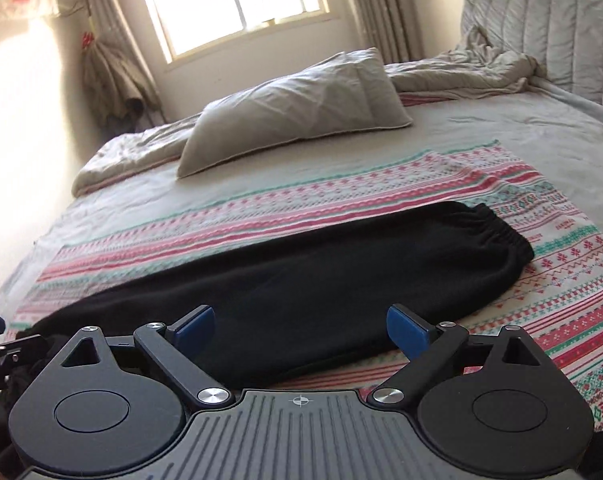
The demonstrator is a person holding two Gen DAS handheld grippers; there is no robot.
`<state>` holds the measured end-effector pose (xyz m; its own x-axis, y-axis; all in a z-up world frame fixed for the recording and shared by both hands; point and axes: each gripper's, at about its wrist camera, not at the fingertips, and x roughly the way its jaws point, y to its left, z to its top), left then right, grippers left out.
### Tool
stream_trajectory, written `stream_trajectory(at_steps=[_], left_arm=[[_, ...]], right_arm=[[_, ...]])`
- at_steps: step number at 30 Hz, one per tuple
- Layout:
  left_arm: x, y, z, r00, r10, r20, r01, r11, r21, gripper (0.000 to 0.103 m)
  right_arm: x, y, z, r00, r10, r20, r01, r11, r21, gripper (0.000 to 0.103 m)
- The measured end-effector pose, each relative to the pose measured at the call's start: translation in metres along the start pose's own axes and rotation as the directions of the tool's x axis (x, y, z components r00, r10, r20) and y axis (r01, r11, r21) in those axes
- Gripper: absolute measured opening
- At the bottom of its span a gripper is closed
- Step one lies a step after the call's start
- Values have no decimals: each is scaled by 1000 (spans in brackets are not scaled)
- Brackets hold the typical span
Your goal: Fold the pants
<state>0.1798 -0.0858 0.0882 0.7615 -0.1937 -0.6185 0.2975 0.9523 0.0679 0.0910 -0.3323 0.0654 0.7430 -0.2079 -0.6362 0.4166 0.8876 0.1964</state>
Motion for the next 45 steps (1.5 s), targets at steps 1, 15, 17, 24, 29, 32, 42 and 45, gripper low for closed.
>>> stream_trajectory(at_steps=[1, 15, 17, 24, 29, 32, 42, 45], left_arm=[[-3, 6, -5, 1000, 8, 9, -8, 1000, -17, 103], [33, 89, -69, 993, 119, 22, -111, 965, -240, 103], [39, 98, -67, 990, 139, 29, -126, 956, -266, 103], [58, 125, -73, 989, 135, -64, -148, 932, -330, 103], [58, 134, -76, 986, 155, -66, -168, 932, -320, 103], [63, 138, -77, 983, 165, -78, -181, 927, -329, 103], [75, 149, -78, 977, 179, -112, -207, 921, -331, 103], [79, 150, -79, 976, 182, -119, -211, 924, -318, 103]], right_arm=[[-1, 7, -1, 1000, 0, -4, 0, 1000, -14, 95], [59, 93, -18, 989, -38, -142, 12, 984, -177, 96], [76, 105, -20, 986, -60, -155, 25, 975, -220, 96], [132, 141, -15, 981, -48, -187, -20, 937, -348, 96], [160, 162, -7, 983, 36, -182, -120, 871, -476, 96], [177, 176, -3, 981, 82, -174, -169, 797, -579, 96], [243, 194, 28, 943, 249, -221, -332, 725, -603, 95], [265, 197, 35, 939, 238, -246, -341, 716, -609, 94]])
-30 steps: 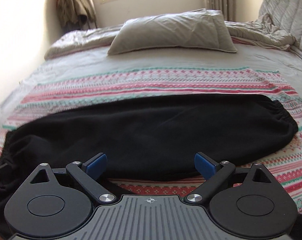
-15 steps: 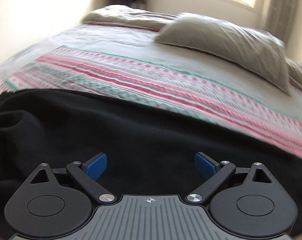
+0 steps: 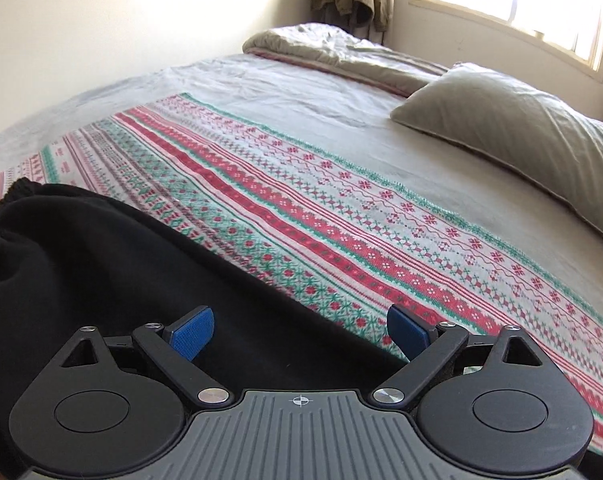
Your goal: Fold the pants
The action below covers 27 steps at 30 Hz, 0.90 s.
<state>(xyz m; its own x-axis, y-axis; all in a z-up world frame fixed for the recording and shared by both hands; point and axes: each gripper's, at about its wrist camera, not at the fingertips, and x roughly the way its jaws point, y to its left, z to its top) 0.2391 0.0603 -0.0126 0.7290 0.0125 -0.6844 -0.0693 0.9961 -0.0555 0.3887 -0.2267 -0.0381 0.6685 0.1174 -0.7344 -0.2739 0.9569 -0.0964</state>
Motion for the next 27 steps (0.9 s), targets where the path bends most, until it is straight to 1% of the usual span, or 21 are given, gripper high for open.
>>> stream_trajectory(at_steps=[3, 4, 5, 6, 7, 8, 9, 10, 12, 14, 17, 19, 21, 23, 24, 27], left_arm=[[4, -1, -1, 1000, 6, -12, -6, 1000, 13, 103], [5, -2, -2, 1000, 9, -14, -8, 1000, 19, 103], [6, -3, -2, 1000, 12, -15, -12, 1000, 24, 103], [7, -3, -2, 1000, 14, -17, -14, 1000, 25, 103], [8, -4, -2, 1000, 16, -18, -16, 1000, 23, 103], [8, -4, -2, 1000, 17, -19, -16, 1000, 19, 103], [9, -3, -2, 1000, 16, -21, -15, 1000, 16, 103], [9, -3, -2, 1000, 14, -23, -14, 1000, 14, 103], [7, -3, -2, 1000, 8, -25, -7, 1000, 13, 103], [4, -1, -1, 1000, -4, -22, 4, 1000, -2, 103], [-4, 2, 1, 999, -47, -9, 47, 998, -36, 103], [-9, 2, 2, 995, -101, 0, 101, 994, -49, 103], [-16, 0, 2, 987, -160, 18, 161, 986, -54, 103], [-25, -3, 1, 972, -229, 54, 232, 971, -54, 99], [-29, -5, 1, 960, -273, 68, 277, 960, -51, 96], [-39, -13, -2, 918, -387, 85, 392, 919, -51, 93]], right_arm=[[21, -6, 1, 999, -14, -45, 14, 1000, -19, 93], [28, -8, 0, 998, -18, -66, 17, 1000, -22, 85], [36, -9, -3, 996, -17, -93, 14, 1000, -26, 79], [39, -9, -6, 995, 10, -97, -11, 1000, -13, 70], [39, -9, -9, 996, 36, -78, -35, 999, 7, 51], [37, -9, -10, 995, 68, -69, -67, 997, 25, 39], [33, -6, -9, 994, 88, -65, -86, 996, 31, 25], [30, -2, -9, 995, 79, -65, -78, 997, 21, 14], [20, 5, -7, 997, 47, -68, -48, 999, -9, 6], [2, 9, -4, 998, 36, -45, -37, 999, -25, 4], [-37, 20, 0, 1000, 18, 22, -17, 999, -44, 3], [-64, 29, 1, 998, 8, 58, -4, 999, -54, 3], [-92, 40, -2, 995, -2, 96, 7, 998, -59, 3], [-114, 53, -7, 993, -3, 118, 12, 997, -70, 3], [-125, 60, -11, 992, -5, 124, 15, 997, -81, 3], [-148, 83, -28, 992, -8, 129, 23, 993, -112, 3]])
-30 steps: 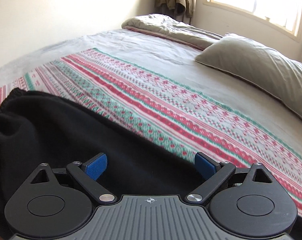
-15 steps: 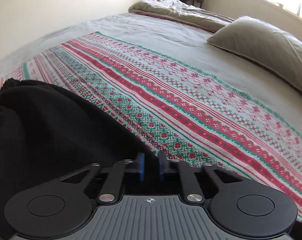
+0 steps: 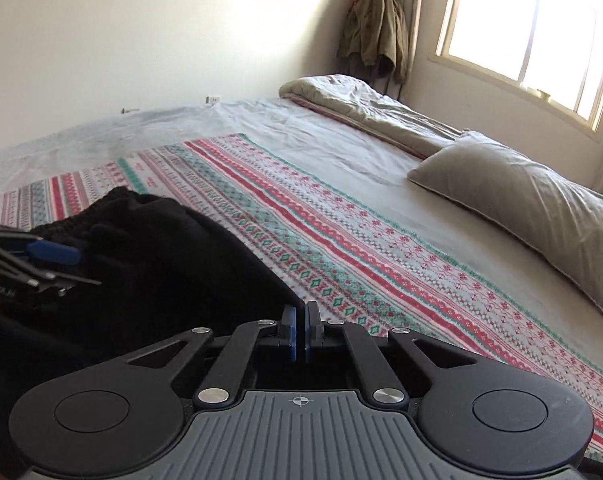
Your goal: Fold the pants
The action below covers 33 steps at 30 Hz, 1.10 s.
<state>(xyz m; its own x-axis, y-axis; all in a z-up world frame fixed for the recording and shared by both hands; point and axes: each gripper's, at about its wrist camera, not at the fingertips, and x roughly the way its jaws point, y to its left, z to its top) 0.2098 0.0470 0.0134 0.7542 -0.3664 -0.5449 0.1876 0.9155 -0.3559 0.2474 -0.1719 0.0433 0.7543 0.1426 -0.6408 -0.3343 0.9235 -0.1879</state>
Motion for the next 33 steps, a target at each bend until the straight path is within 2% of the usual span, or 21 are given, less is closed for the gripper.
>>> stream_trajectory(at_steps=[5, 8, 11, 14, 17, 18, 19, 23, 26, 28, 31, 33], left_arm=[[2, -22, -12, 991, -131, -22, 131, 991, 11, 85], [10, -33, -19, 985, -172, -30, 172, 985, 4, 80], [24, -40, -22, 986, -159, -51, 158, 987, -30, 73], [37, -47, -27, 991, -106, -82, 100, 993, -67, 65], [49, -50, -30, 995, -47, -83, 38, 994, -105, 42], [52, -51, -29, 996, -28, -80, 19, 994, -109, 20], [54, -52, -29, 997, -10, -80, 1, 994, -110, 15], [46, -52, -31, 998, 25, -57, -30, 996, -80, 10], [43, -48, -32, 998, 18, -56, -23, 996, -91, 10], [43, -47, -31, 998, 13, -59, -19, 995, -98, 10], [43, -51, -32, 998, 14, -58, -19, 996, -90, 10], [45, -51, -32, 998, 15, -60, -20, 996, -89, 10]], right_arm=[[-24, 41, -32, 1000, 11, -9, -11, 1000, -28, 3], [-26, 61, -50, 1000, 15, -25, -16, 1000, -24, 3], [-18, 75, -67, 998, 12, -59, -13, 1000, -17, 3], [-10, 80, -78, 997, 9, -76, -7, 1000, 20, 4], [-4, 83, -87, 996, 0, -90, 3, 999, 33, 4], [-1, 83, -88, 996, -4, -95, 7, 999, 34, 4], [1, 83, -90, 995, -9, -99, 12, 999, 34, 4], [-5, 75, -88, 994, -18, -107, 26, 997, 71, 10], [-20, 51, -82, 994, -24, -106, 38, 990, 134, 30], [-30, 26, -80, 992, -66, -108, 86, 979, 186, 44], [-35, -19, -81, 978, -144, -150, 179, 950, 255, 53], [-34, -50, -82, 960, -210, -186, 257, 922, 289, 53]])
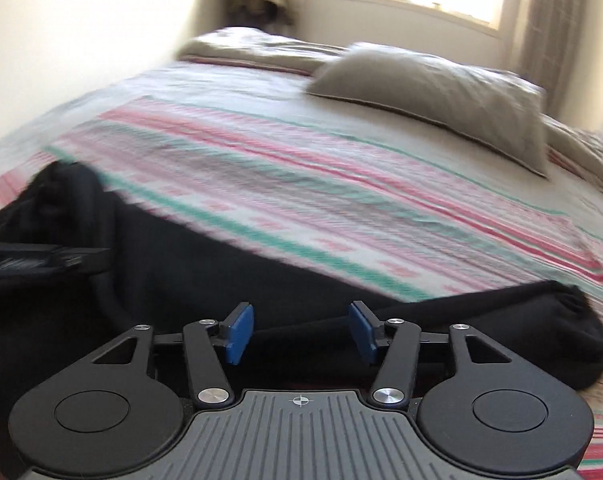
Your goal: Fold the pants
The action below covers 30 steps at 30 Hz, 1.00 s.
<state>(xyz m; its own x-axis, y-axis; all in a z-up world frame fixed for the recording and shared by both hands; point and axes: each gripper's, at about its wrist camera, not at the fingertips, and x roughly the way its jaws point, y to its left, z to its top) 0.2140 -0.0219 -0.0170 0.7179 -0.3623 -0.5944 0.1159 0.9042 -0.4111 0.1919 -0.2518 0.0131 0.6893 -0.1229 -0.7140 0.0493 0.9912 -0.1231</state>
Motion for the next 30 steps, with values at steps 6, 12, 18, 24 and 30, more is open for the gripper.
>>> stream_trajectory(at_steps=[6, 12, 18, 24, 30], left_arm=[[5, 1, -1, 1000, 0, -9, 1, 1000, 21, 10], [8, -3, -5, 1000, 16, 4, -16, 997, 71, 10], [13, -5, -7, 999, 30, 17, -32, 994, 102, 10], [11, -5, -6, 999, 28, 20, -30, 995, 99, 10], [-6, -5, 1, 998, -8, 57, 3, 996, 84, 10]], right_arm=[[33, -71, 9, 984, -166, -62, 173, 978, 121, 74], [74, -116, 4, 954, -254, -157, 288, 921, 261, 79], [110, -142, 3, 903, -366, -227, 418, 871, 259, 79], [114, -167, -16, 898, -358, -257, 438, 785, 438, 56], [80, -176, -19, 905, -365, -217, 424, 769, 478, 4]])
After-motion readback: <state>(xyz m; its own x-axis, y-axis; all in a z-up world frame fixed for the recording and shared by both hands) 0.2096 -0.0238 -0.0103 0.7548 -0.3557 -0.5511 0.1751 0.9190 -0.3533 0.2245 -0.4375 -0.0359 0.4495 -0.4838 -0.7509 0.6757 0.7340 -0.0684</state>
